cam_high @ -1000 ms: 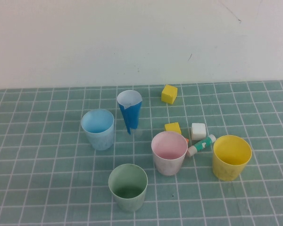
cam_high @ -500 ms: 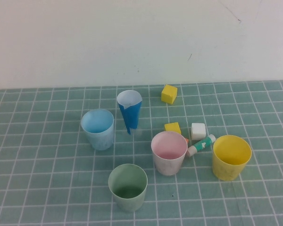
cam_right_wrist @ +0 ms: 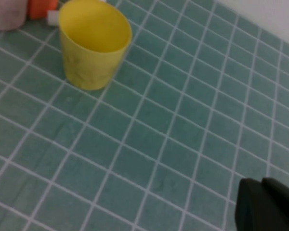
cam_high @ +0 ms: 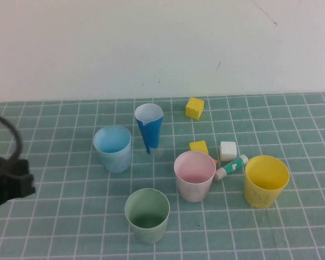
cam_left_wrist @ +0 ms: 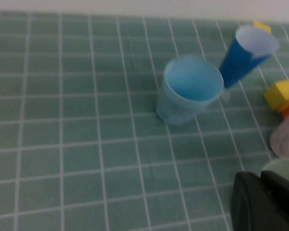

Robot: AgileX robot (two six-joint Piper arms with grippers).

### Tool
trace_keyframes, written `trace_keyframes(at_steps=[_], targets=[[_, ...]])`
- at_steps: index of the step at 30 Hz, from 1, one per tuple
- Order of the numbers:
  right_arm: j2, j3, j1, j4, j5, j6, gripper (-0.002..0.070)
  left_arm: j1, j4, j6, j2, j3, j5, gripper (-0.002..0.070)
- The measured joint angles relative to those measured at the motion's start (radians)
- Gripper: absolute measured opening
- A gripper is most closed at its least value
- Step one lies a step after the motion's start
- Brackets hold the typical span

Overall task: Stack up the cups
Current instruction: Pick up the blue cup

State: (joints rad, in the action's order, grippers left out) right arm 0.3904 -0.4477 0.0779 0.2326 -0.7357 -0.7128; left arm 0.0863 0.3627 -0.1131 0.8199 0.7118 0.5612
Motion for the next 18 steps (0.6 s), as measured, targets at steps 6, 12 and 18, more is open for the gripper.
trace_keyframes(at_steps=[6,12,18], targets=[[0.018,0.0,0.0,0.126,-0.004,-0.057,-0.0003,0.0,0.2,-0.237,0.305,0.152,0.141,0.0001],[0.018,0.056,0.0,0.137,-0.008,-0.082,-0.0003,0.0,0.236,-0.373,0.551,0.329,0.134,0.0121],[0.018,0.079,0.0,0.164,0.003,-0.118,-0.0002,0.0,0.244,-0.437,0.772,0.531,0.134,0.0404]])
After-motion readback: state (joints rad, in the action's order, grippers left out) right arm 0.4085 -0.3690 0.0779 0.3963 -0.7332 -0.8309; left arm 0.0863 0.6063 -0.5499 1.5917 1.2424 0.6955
